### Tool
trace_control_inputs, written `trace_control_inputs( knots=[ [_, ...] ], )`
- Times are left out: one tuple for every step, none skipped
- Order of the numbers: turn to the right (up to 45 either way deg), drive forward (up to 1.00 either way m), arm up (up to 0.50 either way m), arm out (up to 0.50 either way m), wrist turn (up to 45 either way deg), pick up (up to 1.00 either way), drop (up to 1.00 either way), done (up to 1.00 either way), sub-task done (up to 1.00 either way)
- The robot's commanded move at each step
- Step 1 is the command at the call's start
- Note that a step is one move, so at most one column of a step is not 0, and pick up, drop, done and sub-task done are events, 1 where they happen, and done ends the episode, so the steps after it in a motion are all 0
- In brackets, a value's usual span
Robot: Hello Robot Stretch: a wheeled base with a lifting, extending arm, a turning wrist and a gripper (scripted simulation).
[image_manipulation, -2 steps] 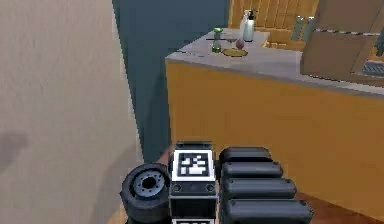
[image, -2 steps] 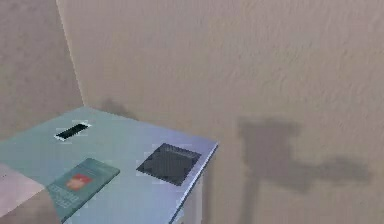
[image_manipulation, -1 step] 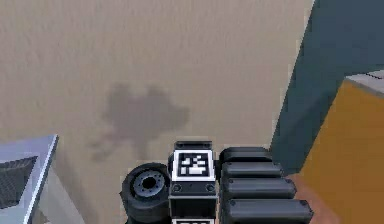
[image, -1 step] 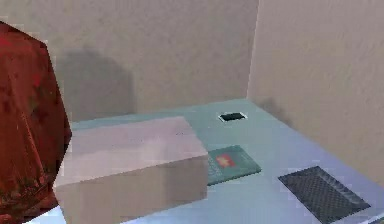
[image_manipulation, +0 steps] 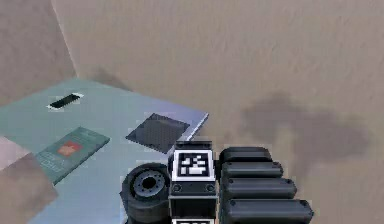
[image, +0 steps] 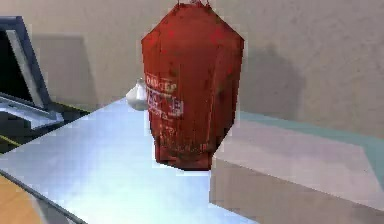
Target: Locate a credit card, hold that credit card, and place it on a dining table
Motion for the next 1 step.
trace_control_inputs(
  knots=[
    [-42.0, 0.0, 0.0, 0.0, 0.0, 0.0, 0.0, 0.0, 0.0]
  ],
)
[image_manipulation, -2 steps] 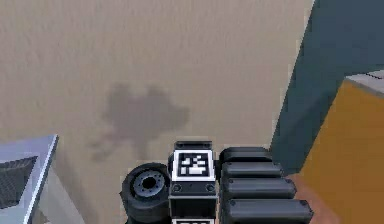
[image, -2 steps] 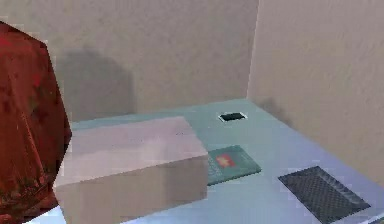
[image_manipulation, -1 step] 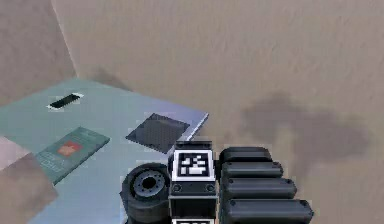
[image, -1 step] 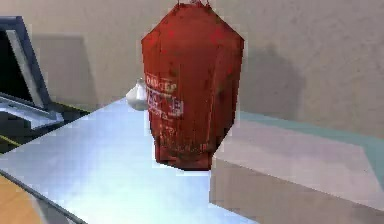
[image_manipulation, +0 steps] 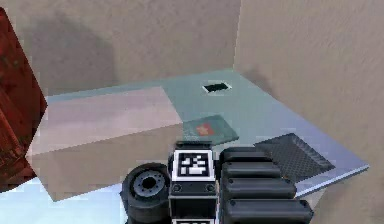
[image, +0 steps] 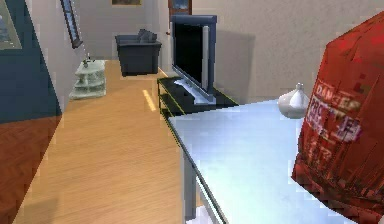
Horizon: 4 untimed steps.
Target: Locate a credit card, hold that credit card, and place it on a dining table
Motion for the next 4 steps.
trace_control_inputs(
  knots=[
    [0.0, 0.0, 0.0, 0.36, 0.0, 0.0, 0.0, 0.0, 0.0],
    [0.0, 0.0, 0.0, 0.0, 39.0, 0.0, 0.0, 0.0, 0.0],
    [0.0, 0.0, -0.18, 0.0, 0.0, 0.0, 0.0, 0.0, 0.0],
    [0.0, 0.0, 0.0, 0.0, 0.0, 0.0, 1.0, 0.0, 0.0]
  ],
)
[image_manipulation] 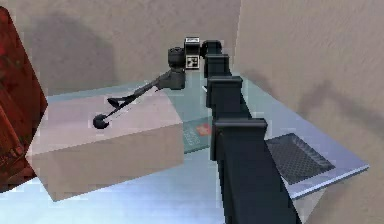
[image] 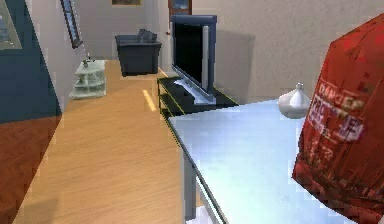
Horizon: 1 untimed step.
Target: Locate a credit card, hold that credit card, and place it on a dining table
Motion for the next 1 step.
trace_control_inputs(
  knots=[
    [0.0, 0.0, 0.0, -0.1, 0.0, 0.0, 0.0, 0.0, 0.0]
  ],
)
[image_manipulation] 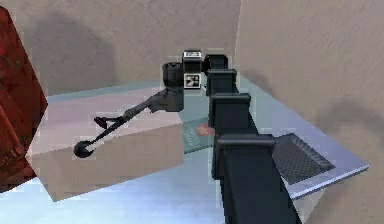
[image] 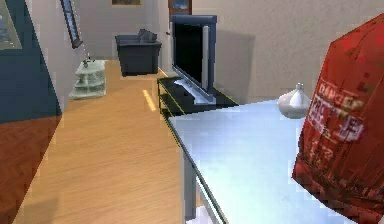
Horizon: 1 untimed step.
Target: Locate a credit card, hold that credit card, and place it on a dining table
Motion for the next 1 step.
trace_control_inputs(
  knots=[
    [0.0, 0.0, 0.0, 0.0, 0.0, 0.0, 0.0, 1.0, 0.0]
  ],
)
